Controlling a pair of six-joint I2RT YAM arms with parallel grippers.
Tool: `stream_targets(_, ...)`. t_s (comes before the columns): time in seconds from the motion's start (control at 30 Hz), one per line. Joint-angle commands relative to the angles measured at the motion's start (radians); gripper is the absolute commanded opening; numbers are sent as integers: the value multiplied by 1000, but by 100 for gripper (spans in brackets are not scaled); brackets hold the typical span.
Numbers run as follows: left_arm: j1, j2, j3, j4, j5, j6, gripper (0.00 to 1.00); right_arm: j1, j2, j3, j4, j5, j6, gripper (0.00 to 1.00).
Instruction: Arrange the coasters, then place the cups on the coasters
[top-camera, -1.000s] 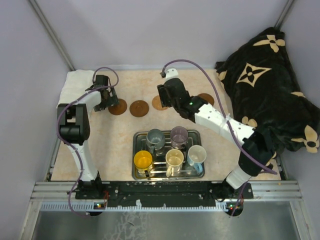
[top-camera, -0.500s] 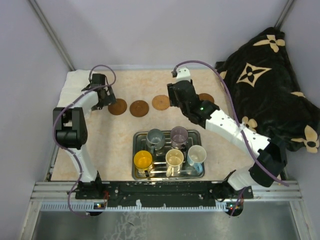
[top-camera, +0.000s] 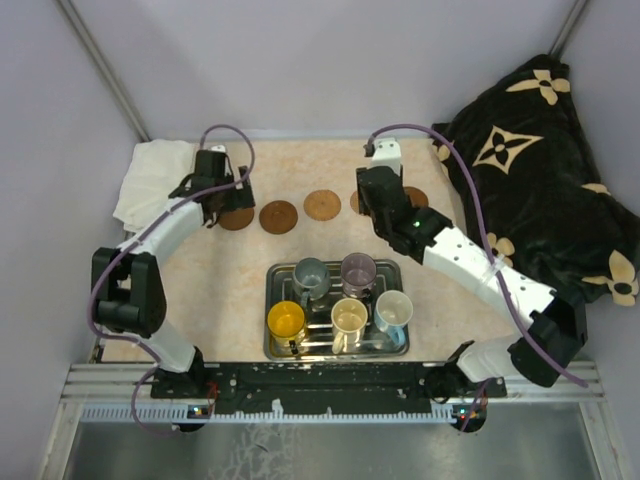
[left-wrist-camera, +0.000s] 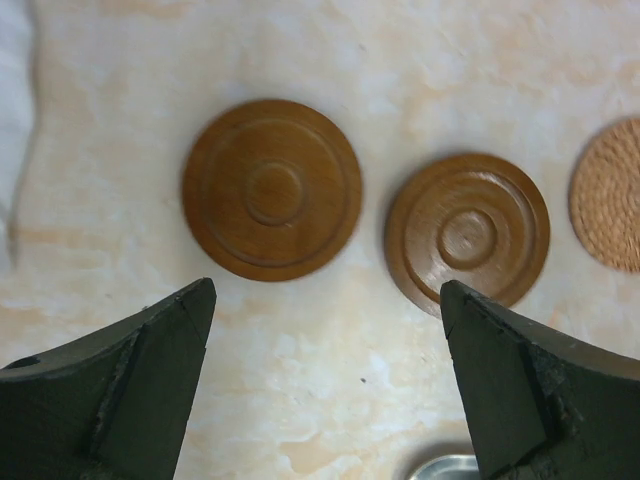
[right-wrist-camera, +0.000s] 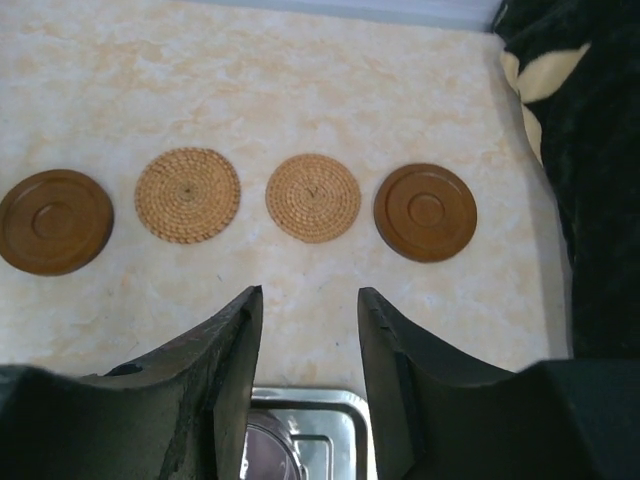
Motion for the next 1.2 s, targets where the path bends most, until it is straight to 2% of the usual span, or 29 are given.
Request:
stream_targets(0.0,-79,-37,-57,28,-40,47,100,-55,-57,-25,-22,38,86,40)
stream_targets(0.1,-107,-49,-80,15,-37,47,100,-116,-79,-57,-41,-27,135,25)
stream_targets(0.23,-159,-65,-115,10,-54,52,96,-150,-106,-93,-38,-44,150,20)
stream_targets(0.3,-168,-61,-129,11,-38,43,88,-152,-105,-98,-40,-41,150,20)
stream_targets(0.33,-168,-54,-134,13,-21,41,79,-151,-102,-98,-41,-41,151,20)
stream_targets(0.4,-171,-35,-136,15,12,30,46,-152,-96,-98,-44,-40,152,21)
stream_targets(0.5,-184,-15,-136,17,32,23,22,-152,-87,-95,-46,-41,155,22)
stream_targets(0.53,-191,-12,-136,19,36,24,6,-151,-84,-95,-48,-42,157,22)
stream_targets(0.57,-199,-11,-137,20,41,25,0,-152,-82,-96,-48,-42,157,22)
stream_targets(0.8,-234,16,-133,-8,55,13,2,-152,-73,-107,-39,-37,166,25)
stream_targets(0.97,-256,88,-108,-33,92,8,0,-153,-49,-94,-45,-47,171,29)
stream_targets(1.17,-270,133,-100,-15,85,-8,0,-152,-50,-91,-47,-47,173,30)
